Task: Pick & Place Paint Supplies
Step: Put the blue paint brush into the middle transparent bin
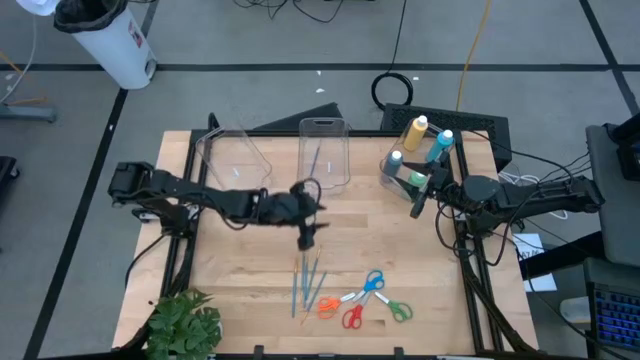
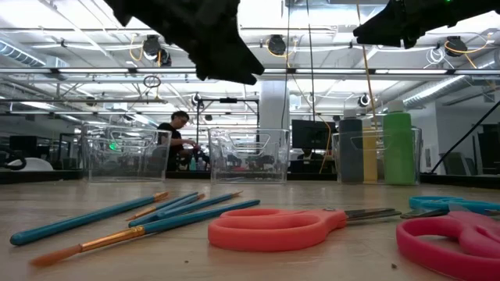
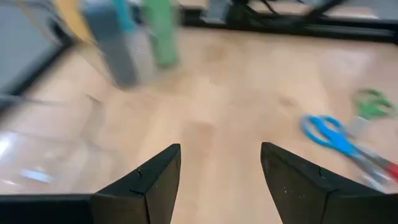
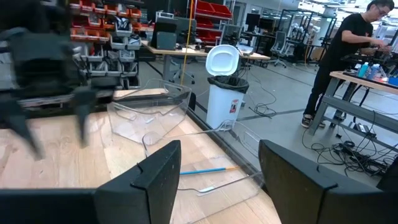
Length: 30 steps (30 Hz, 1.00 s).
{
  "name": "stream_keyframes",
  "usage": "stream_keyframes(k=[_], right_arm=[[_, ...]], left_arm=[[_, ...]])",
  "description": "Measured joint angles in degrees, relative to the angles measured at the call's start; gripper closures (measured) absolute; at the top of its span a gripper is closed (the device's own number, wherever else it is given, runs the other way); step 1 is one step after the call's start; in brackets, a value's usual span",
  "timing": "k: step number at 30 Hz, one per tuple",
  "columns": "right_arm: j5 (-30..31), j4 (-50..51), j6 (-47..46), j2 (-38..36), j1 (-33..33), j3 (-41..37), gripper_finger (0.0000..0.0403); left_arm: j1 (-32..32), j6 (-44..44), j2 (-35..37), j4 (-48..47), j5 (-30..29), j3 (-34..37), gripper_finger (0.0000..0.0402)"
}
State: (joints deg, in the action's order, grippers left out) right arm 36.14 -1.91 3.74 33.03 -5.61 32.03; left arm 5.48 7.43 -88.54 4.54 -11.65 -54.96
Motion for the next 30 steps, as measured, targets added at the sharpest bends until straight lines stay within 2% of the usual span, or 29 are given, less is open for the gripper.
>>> stream_keyframes(k=[8, 16, 30], right_arm=[[-0.17, -0.02, -2.07, 0.0, 0.0, 0.0, 0.0193], [-0.2, -0.02, -2.21, 0.01, 0.0, 0.0, 0.0193], [-0.21, 0.0, -2.59, 0.03, -0.02, 0.0, 0.0193]], left_arm=[[6.97, 11.88, -4.88, -2.39, -1.69, 0.0, 0.0172], [8.77, 19.49, -11.76, -3.11, -1.9, 0.02, 0.0172], [8.67, 18.24, -20.87, -2.47, -4.51, -0.02, 0.0172]])
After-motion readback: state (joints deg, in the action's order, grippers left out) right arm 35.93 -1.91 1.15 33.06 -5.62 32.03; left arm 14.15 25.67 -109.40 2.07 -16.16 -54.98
